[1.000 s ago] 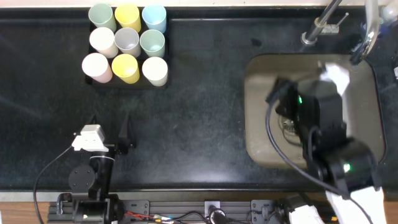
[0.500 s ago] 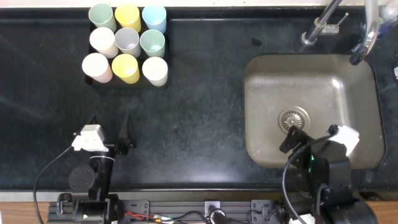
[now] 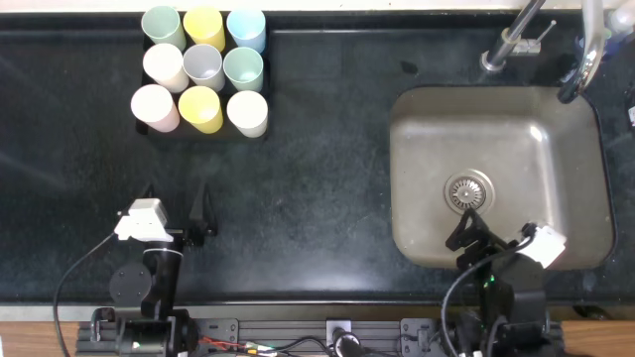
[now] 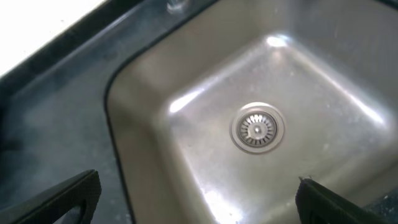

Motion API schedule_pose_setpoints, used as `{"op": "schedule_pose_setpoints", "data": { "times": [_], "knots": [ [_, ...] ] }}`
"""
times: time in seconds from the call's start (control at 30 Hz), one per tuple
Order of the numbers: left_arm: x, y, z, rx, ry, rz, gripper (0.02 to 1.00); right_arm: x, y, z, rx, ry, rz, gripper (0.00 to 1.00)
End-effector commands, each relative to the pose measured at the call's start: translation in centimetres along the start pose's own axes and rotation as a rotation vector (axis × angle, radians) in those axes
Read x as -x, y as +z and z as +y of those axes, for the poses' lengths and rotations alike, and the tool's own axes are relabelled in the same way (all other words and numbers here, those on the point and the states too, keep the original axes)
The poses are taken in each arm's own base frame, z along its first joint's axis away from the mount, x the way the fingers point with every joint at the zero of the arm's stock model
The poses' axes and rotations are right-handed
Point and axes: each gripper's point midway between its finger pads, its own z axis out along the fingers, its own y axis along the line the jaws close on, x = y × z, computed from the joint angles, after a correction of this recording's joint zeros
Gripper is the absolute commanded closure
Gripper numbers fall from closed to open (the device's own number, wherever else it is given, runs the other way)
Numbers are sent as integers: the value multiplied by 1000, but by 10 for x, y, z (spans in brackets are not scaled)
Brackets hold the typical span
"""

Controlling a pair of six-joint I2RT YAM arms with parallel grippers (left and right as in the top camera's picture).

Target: Store Cups

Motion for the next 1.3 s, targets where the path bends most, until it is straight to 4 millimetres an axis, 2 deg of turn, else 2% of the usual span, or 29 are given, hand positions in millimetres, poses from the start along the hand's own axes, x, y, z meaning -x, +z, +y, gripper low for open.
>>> {"op": "schedule_pose_setpoints", "data": {
  "times": [0.03,0.27,0.73,1.3],
  "knots": [
    [1,-1,1,3,19,-5,18,-8,13,-3,25,16,-38,3],
    [1,-1,1,3,19,-5,18,-4,34,7,112,61,-154,3],
    [1,-1,1,3,19,-5,18,-31,56,-7,68,40,-97,3],
    [1,-1,1,3,19,-5,18,-17,53,-18,35,93,-161,3]
  ]
}}
